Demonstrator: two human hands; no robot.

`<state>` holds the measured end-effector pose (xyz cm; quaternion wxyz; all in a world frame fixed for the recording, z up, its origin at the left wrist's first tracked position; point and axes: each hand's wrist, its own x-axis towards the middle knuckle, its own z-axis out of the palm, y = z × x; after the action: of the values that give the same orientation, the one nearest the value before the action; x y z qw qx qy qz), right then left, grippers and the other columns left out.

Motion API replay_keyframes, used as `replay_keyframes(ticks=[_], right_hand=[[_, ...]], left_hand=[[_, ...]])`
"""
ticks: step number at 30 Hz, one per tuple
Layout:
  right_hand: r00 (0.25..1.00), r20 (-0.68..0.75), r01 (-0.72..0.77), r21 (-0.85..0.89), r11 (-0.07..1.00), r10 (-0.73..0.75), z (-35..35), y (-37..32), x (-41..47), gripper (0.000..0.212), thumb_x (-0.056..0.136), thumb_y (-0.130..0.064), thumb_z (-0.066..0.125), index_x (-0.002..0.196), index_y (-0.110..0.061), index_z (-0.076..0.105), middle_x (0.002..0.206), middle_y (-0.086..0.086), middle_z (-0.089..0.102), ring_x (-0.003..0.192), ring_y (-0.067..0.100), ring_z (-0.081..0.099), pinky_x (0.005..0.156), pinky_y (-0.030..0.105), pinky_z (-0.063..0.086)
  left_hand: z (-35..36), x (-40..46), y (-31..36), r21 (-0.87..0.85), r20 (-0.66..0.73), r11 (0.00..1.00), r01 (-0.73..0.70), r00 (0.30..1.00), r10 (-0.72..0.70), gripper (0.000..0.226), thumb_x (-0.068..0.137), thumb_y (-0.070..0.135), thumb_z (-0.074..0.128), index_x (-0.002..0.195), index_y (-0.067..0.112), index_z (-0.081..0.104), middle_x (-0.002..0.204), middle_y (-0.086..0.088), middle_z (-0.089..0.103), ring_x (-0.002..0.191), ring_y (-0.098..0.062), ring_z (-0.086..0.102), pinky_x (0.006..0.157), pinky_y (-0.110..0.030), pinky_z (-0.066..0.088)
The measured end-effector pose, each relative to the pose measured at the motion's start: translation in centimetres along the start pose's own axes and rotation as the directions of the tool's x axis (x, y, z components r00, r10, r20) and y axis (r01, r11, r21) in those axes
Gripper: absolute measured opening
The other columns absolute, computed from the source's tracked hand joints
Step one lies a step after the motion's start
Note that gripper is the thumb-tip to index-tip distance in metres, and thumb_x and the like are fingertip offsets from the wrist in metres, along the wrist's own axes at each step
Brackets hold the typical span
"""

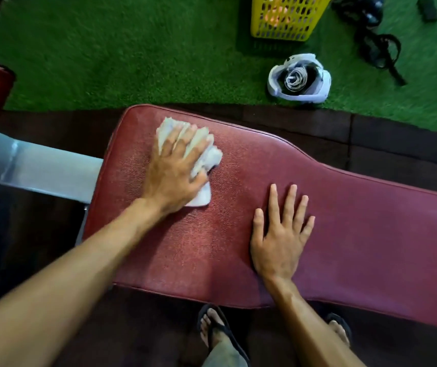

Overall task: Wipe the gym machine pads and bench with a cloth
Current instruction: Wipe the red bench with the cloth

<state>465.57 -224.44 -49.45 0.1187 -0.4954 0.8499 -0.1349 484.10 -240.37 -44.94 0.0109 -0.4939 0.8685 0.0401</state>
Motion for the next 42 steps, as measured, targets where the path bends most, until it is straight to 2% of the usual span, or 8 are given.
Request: replay_keyframes(ticks=[3, 13, 18, 21, 26, 31, 36, 42], right_hand=[[0.997, 0.038, 0.061, 0.057, 0.997, -0.063, -0.4, 0.9, 0.0, 0.059, 0.102, -0.05, 0.031, 0.158, -0.034, 0.021, 0.169, 0.001, 0.008, 0.157, 0.025, 0.0, 0.124, 0.053, 0.002], [0.943, 0.198, 0.291, -0.093, 0.952, -0.269, -5.7, 17.9, 1.3, 0.062, 0.099, -0.058, 0.028, 0.157, -0.039, 0.02, 0.169, 0.002, 0.008, 0.157, 0.027, 0.004, 0.122, 0.063, 0.011], [0.96, 0.2, 0.219, -0.091, 0.971, -0.198, -6.8, 21.9, 1.5, 0.064, 0.098, -0.06, 0.026, 0.157, -0.04, 0.015, 0.17, 0.0, 0.002, 0.157, 0.025, -0.002, 0.123, 0.061, 0.009], [0.971, 0.189, 0.164, -0.068, 0.984, -0.149, -7.2, 23.0, 1.6, 0.065, 0.097, -0.061, 0.026, 0.157, -0.04, 0.016, 0.17, -0.001, 0.0, 0.157, 0.024, -0.004, 0.123, 0.059, 0.004], [0.973, 0.203, 0.126, -0.055, 0.991, -0.112, -8.1, 25.4, 1.9, 0.066, 0.096, -0.063, 0.024, 0.157, -0.041, 0.015, 0.17, -0.002, -0.001, 0.157, 0.022, -0.006, 0.122, 0.06, 0.003], [0.955, 0.245, 0.192, -0.085, 0.978, -0.166, -9.3, 29.1, 2.3, 0.065, 0.097, -0.062, 0.023, 0.157, -0.042, 0.013, 0.169, -0.004, -0.001, 0.157, 0.024, -0.004, 0.122, 0.062, 0.005], [0.941, 0.262, 0.247, -0.106, 0.963, -0.213, -10.1, 32.4, 3.4, 0.063, 0.097, -0.063, 0.023, 0.157, -0.046, 0.01, 0.17, -0.003, 0.001, 0.157, 0.026, -0.001, 0.122, 0.062, 0.007], [0.958, 0.216, 0.212, -0.089, 0.973, -0.189, -10.4, 35.6, 4.5, 0.064, 0.097, -0.063, 0.024, 0.157, -0.044, 0.011, 0.17, -0.002, -0.001, 0.157, 0.027, -0.003, 0.121, 0.06, 0.004]], left_hand=[[0.4, 1.4, 6.7, -0.073, -0.051, 0.995, 0.071, 0.996, -0.075, 0.066, 0.087, 0.042, 0.045, 0.15, 0.024, 0.038, 0.156, -0.006, 0.04, 0.148, -0.029, 0.031, 0.121, -0.06, 0.019], [0.9, -11.5, 6.0, -0.022, 0.219, 0.804, -0.594, 0.782, 0.583, 0.073, 0.093, 0.049, 0.045, 0.157, 0.025, 0.017, 0.166, -0.005, 0.017, 0.154, -0.026, 0.015, 0.118, -0.057, 0.03], [1.7, -0.7, 9.8, 0.003, 0.045, 0.986, -0.165, 0.985, 0.165, 0.062, 0.094, 0.043, 0.038, 0.153, 0.026, 0.03, 0.161, -0.005, 0.032, 0.151, -0.029, 0.025, 0.121, -0.059, 0.02], [1.9, 3.5, 17.8, -0.067, -0.023, 0.996, 0.058, 0.998, -0.06, 0.065, 0.086, 0.041, 0.04, 0.148, 0.024, 0.041, 0.155, -0.008, 0.041, 0.146, -0.032, 0.033, 0.123, -0.059, 0.014], [3.5, -2.2, 26.3, -0.101, 0.053, 0.948, -0.303, 0.95, 0.309, 0.068, 0.084, 0.04, 0.048, 0.149, 0.018, 0.041, 0.156, -0.009, 0.04, 0.149, -0.032, 0.029, 0.12, -0.059, 0.022], [2.9, -8.8, 20.3, -0.038, 0.154, 0.847, -0.531, 0.834, 0.53, 0.072, 0.089, 0.045, 0.052, 0.154, 0.027, 0.028, 0.163, -0.001, 0.026, 0.153, -0.026, 0.02, 0.12, -0.056, 0.026], [2.9, -1.7, 19.3, 0.042, 0.113, 0.942, -0.333, 0.938, 0.326, 0.063, 0.094, 0.049, 0.038, 0.152, 0.025, 0.034, 0.16, -0.004, 0.033, 0.151, -0.028, 0.025, 0.121, -0.057, 0.02], [5.0, 5.1, 35.7, -0.061, -0.035, 0.997, -0.047, 0.998, 0.045, 0.064, 0.084, 0.039, 0.047, 0.144, 0.02, 0.046, 0.151, -0.007, 0.046, 0.144, -0.031, 0.035, 0.122, -0.057, 0.016]])
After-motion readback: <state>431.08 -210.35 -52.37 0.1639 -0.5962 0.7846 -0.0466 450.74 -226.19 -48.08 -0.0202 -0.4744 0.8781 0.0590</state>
